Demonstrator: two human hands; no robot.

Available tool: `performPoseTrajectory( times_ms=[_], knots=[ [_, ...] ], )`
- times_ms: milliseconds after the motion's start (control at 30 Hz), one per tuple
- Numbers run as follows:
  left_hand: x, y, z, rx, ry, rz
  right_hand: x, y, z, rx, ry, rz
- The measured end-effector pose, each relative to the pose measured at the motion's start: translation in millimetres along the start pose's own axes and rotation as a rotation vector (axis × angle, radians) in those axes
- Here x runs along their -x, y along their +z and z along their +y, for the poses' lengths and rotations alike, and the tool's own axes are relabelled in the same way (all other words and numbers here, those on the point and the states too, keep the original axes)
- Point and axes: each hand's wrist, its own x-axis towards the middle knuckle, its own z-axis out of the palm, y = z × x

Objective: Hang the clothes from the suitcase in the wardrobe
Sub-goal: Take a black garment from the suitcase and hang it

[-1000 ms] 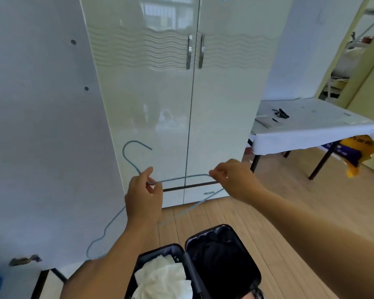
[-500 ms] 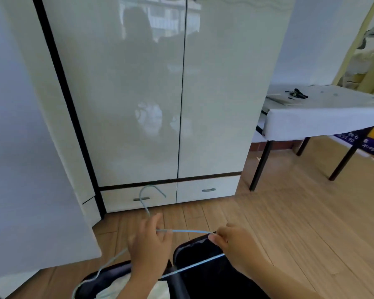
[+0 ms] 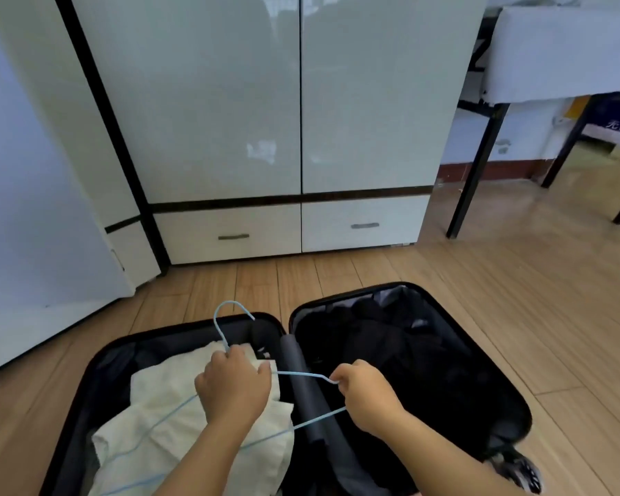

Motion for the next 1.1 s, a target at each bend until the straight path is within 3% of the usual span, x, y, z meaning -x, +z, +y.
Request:
performPoseTrajectory(
  times_ms=[300,467,667,800,967,1100],
  knots=[
    [-6.9,28.2,-10.5,-0.081,0.008,-0.341,-3.2,15.9,12.1,0.083,0.079,-0.212],
    [-16.6,30.9,12.7,0.054,0.057,-0.266,-12.8,-20.3,57.7,0.094,0.236,-0.026],
    [-10.1,38.5,41.3,0.222,0.096,-0.297,15.2,-38.9,139.1,0.204,0.652,0.072],
    [-11.1,43.0,53.8,0.322,0.088,-0.299,17.3,-43.9,168.1,-0.109,0.699,0.05],
    [-7.3,54.3,62.4,0.362,0.065,-0.32,10.7,-39.3,178.5,-0.957,0.733,0.077],
    [-4.7,52.8,67.0,0.429,0.061,-0.342,-4.3,-29.2,183.6,-1.228,0.86,0.089]
  ],
)
